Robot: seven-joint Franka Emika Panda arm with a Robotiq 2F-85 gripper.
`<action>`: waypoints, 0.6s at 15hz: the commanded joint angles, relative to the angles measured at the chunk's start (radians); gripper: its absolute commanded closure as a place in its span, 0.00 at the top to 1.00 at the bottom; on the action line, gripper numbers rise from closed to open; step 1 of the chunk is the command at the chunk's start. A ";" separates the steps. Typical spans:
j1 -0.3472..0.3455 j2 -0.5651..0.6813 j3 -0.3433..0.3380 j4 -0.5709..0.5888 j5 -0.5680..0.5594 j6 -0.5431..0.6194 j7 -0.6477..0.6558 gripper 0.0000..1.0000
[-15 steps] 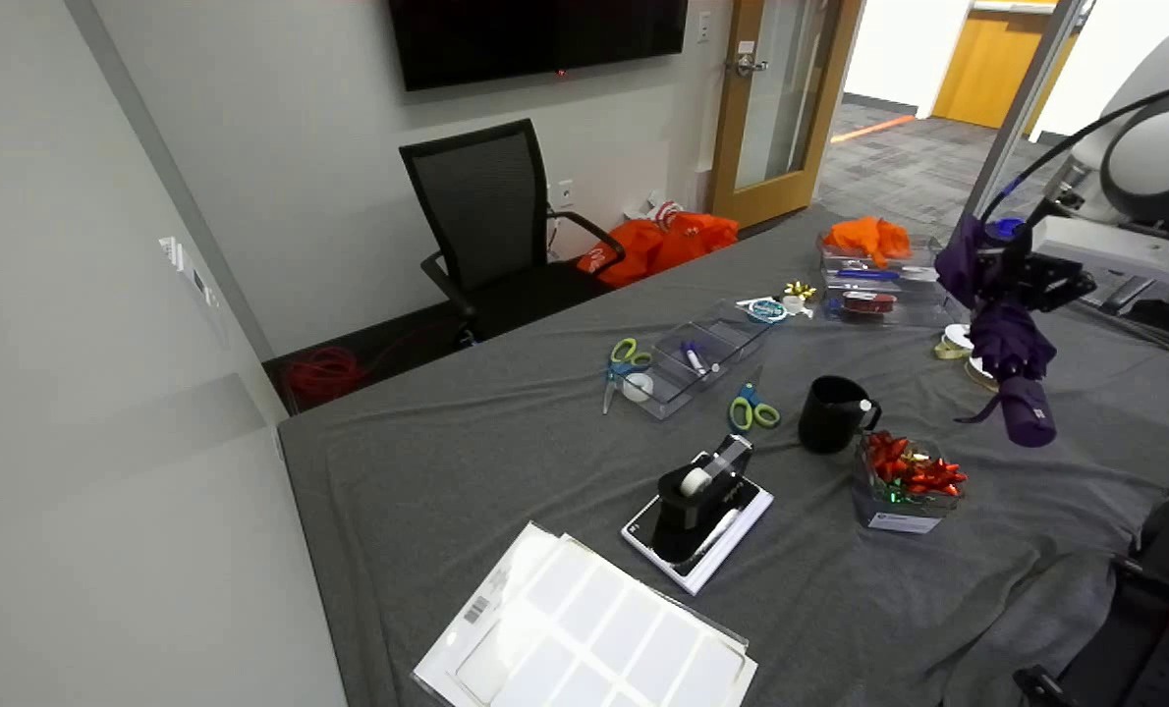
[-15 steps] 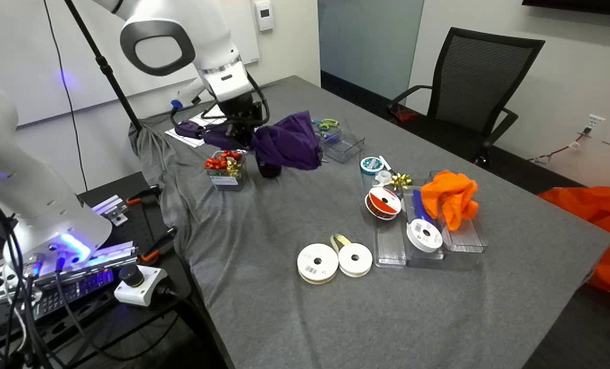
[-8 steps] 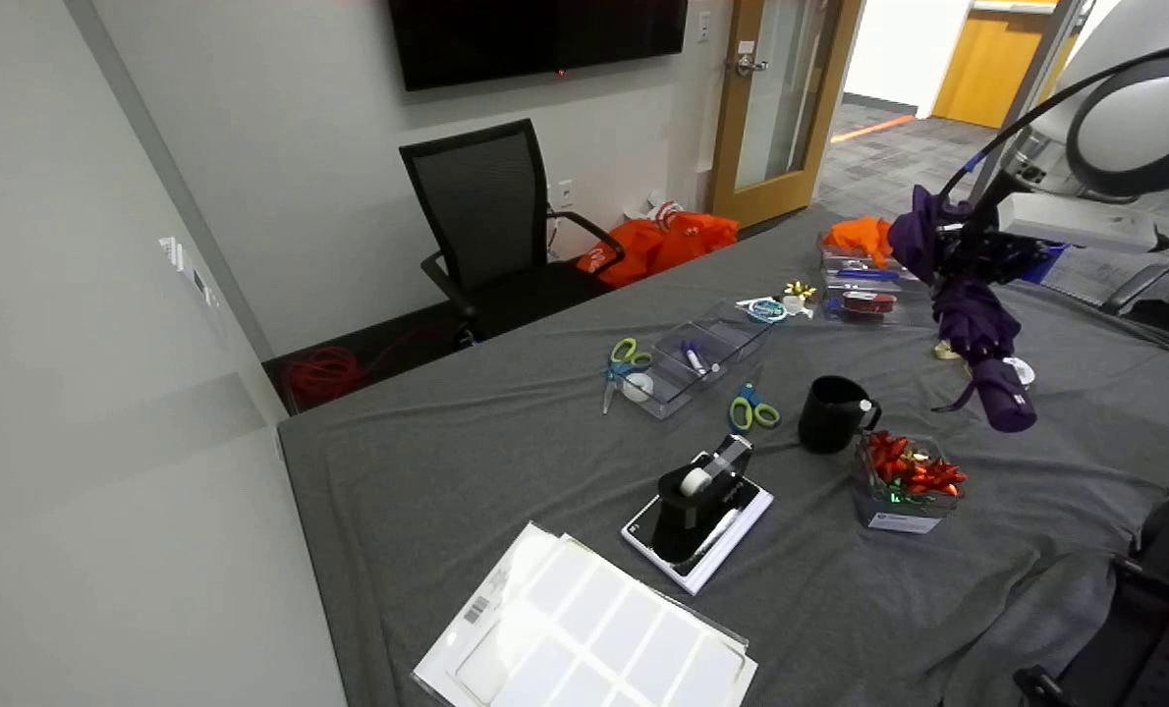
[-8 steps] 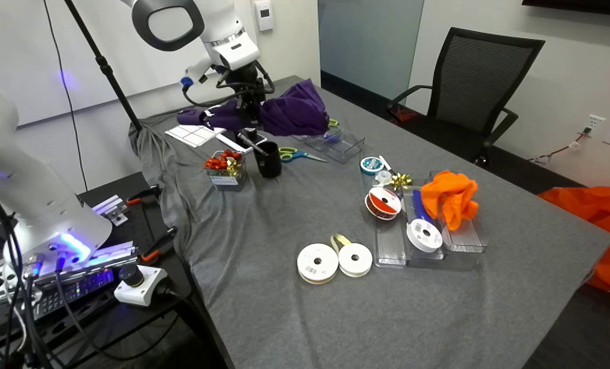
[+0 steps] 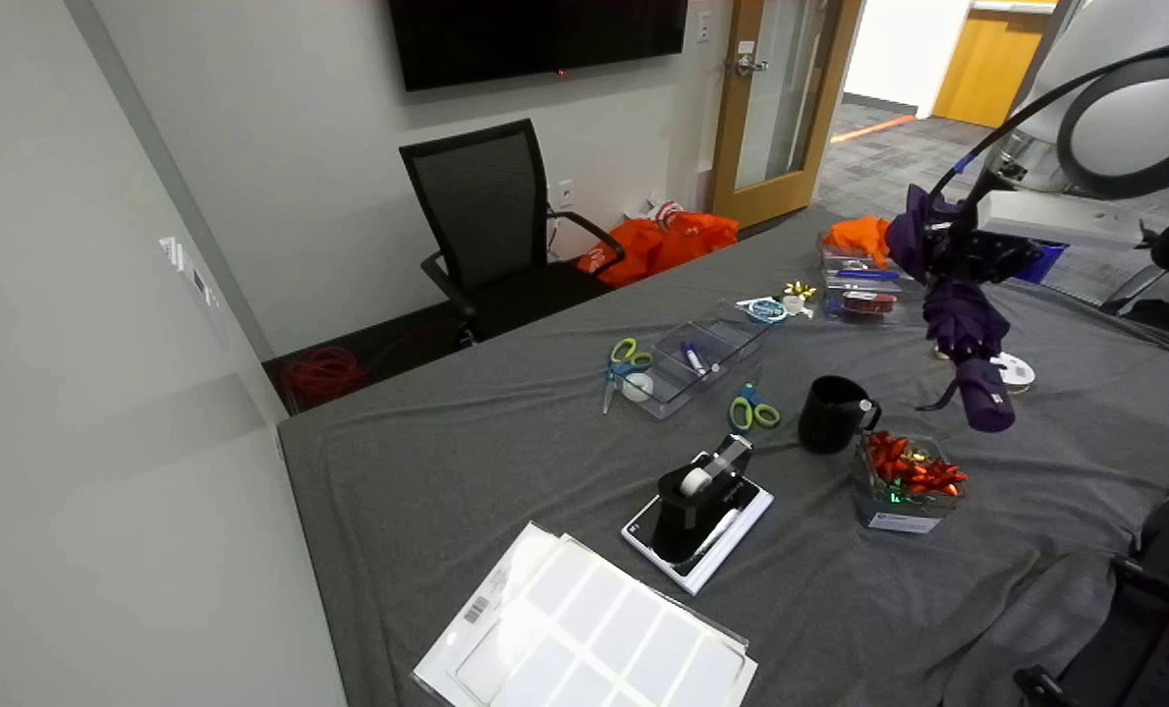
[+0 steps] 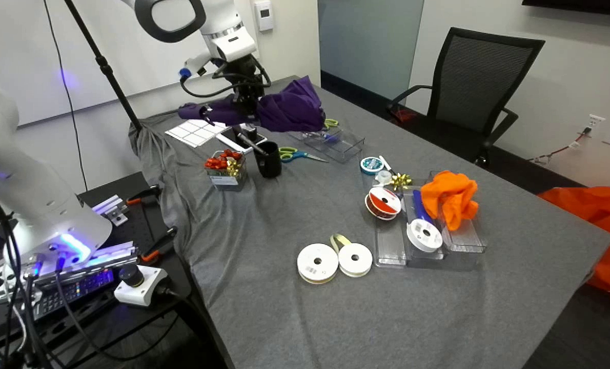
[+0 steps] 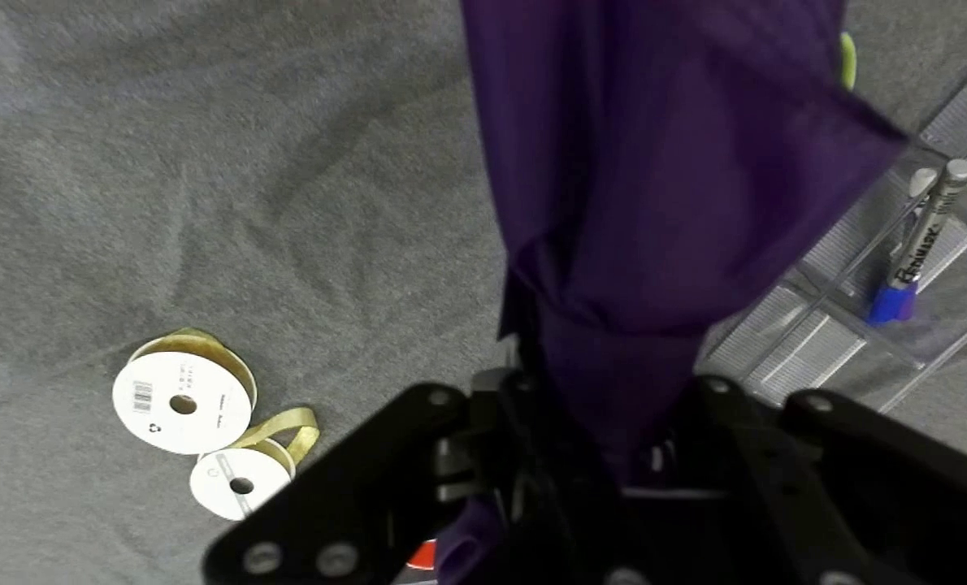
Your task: Move the purple umbrella to the back left.
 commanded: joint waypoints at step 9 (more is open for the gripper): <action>0.123 0.312 0.151 0.531 -0.375 -0.418 0.396 0.07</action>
